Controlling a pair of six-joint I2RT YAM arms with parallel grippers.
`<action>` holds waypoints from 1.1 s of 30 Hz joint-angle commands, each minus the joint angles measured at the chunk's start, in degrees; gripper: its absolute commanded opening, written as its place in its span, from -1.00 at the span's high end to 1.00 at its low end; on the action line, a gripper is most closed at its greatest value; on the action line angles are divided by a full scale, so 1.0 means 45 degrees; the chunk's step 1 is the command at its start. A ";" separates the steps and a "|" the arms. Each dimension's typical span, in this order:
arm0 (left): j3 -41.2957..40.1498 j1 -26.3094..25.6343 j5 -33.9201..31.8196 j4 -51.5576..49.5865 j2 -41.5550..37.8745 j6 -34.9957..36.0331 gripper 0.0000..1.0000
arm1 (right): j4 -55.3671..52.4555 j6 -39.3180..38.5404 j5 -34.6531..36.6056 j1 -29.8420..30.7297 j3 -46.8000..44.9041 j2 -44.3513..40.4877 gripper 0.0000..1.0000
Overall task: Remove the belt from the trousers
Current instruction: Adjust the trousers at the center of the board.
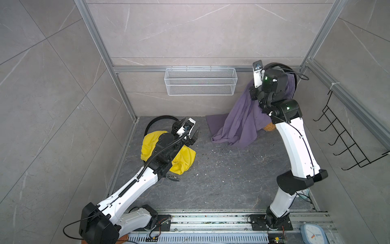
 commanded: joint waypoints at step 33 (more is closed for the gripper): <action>-0.1915 -0.0116 -0.1525 -0.2317 -0.1709 -0.3185 -0.66 | -0.1934 0.6813 -0.8371 0.7340 -1.5611 -0.5657 -0.96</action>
